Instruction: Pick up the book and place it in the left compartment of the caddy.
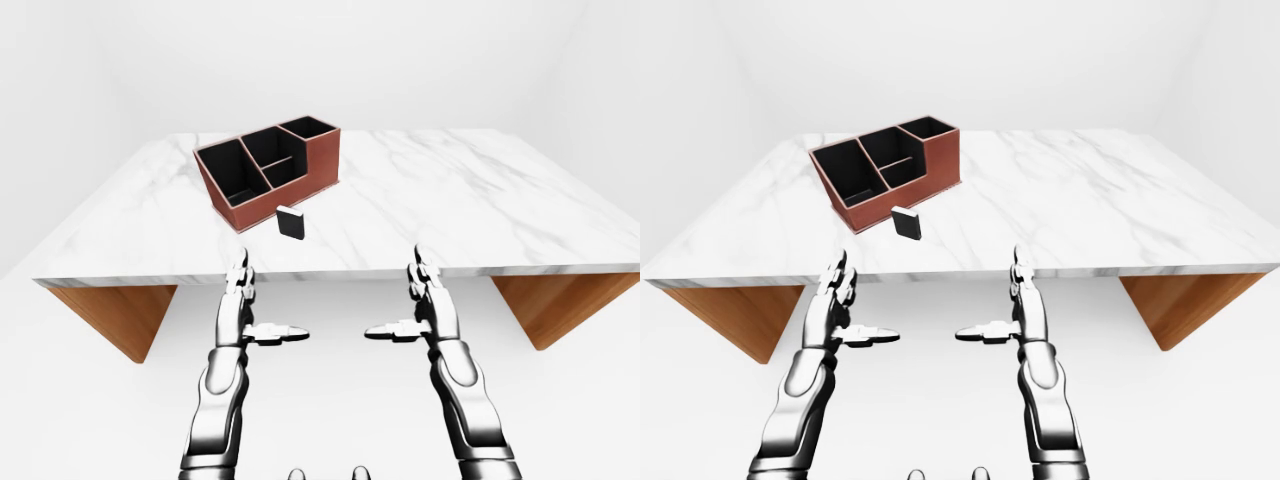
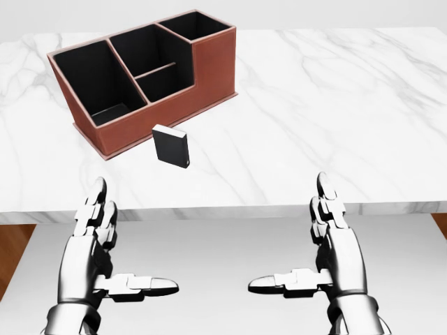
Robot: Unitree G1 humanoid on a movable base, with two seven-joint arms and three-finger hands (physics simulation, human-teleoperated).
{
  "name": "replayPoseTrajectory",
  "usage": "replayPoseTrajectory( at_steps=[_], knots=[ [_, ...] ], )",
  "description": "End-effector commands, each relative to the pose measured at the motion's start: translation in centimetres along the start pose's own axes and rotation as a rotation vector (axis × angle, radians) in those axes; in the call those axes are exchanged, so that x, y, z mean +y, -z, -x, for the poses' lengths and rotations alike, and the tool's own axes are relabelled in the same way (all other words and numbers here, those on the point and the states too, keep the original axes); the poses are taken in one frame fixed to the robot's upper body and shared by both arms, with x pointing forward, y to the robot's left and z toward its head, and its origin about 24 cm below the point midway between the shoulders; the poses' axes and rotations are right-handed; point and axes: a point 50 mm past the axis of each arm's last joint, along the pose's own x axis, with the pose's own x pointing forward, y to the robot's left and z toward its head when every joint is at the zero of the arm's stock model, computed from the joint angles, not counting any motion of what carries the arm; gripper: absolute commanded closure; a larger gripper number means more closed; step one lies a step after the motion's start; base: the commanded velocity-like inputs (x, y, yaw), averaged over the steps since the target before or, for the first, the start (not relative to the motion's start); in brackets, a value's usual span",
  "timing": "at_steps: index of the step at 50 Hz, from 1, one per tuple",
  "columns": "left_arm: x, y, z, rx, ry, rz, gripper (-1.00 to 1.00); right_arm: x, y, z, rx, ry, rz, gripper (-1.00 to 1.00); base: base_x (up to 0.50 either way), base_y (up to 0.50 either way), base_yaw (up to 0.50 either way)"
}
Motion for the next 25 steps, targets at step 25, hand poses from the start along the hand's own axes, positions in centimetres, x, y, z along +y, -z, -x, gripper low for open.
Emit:
replayPoseTrajectory(
  at_steps=[25],
  knots=[
    [5.0,-6.6,1.1,-0.24,-0.096,0.147,-1.0,-1.4,-4.7,2.1,-0.167,0.006,0.069,-1.0,0.0,0.0,0.0]
  ],
)
